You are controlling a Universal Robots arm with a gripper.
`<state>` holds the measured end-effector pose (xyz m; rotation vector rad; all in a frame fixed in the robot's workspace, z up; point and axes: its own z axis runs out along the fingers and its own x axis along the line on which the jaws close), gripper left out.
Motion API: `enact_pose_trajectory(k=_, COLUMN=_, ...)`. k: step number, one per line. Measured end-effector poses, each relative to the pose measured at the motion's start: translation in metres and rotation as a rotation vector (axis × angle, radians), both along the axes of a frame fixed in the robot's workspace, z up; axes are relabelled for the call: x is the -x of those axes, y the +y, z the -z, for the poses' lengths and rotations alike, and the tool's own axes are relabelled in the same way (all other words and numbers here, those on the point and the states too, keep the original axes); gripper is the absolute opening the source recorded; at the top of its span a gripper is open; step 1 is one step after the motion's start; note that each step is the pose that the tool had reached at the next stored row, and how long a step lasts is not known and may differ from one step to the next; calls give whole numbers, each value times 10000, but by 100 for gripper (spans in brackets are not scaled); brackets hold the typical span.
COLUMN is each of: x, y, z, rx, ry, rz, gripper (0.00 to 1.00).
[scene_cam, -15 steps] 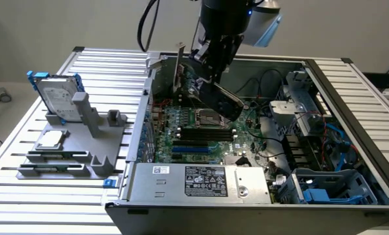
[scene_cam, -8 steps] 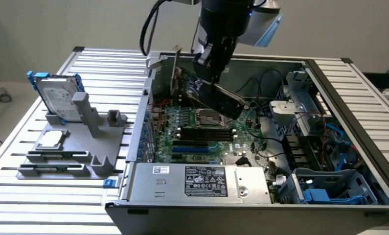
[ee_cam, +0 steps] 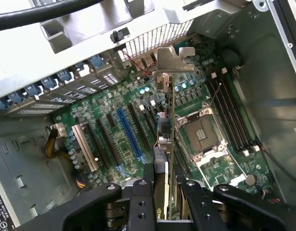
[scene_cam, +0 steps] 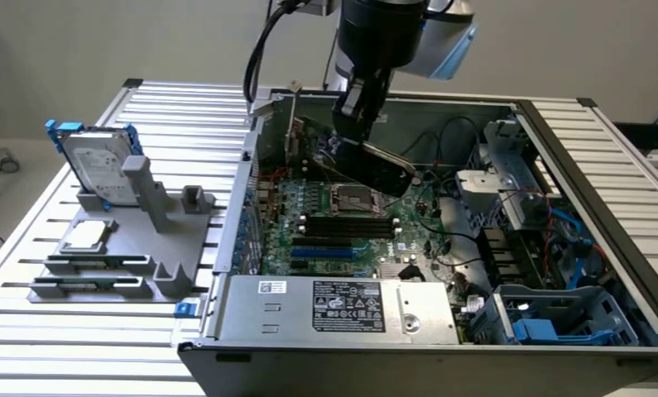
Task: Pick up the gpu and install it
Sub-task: 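Insert the gpu into the slot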
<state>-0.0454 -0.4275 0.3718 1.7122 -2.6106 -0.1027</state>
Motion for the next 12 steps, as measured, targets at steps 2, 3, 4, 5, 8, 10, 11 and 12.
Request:
enact_pose_trajectory(k=2, x=-1, y=-1, z=18, rx=0, ry=-52, rz=-325, gripper=26)
enact_pose_trajectory(k=3, x=-1, y=-1, z=26, rx=-1, ry=-61, rz=-475, gripper=26)
enact_pose_trajectory(k=4, x=0, y=-1, z=35, rx=-2, ry=-64, rz=-621, gripper=26)
enact_pose_trajectory(k=5, x=0, y=-2, z=43, rx=-3, ry=-65, rz=-757, gripper=26)
enact_pose_trajectory(k=8, x=1, y=-7, z=62, rx=-3, ry=-64, rz=-1156, gripper=26)
enact_pose_trajectory(k=10, x=0, y=-10, z=72, rx=-4, ry=-64, rz=-1390, gripper=26)
enact_pose_trajectory(k=11, x=0, y=-12, z=76, rx=-3, ry=-64, rz=-1500, gripper=26)
enact_pose_trajectory(k=12, x=0, y=-13, z=79, rx=-3, ry=-63, rz=-1608, gripper=26)
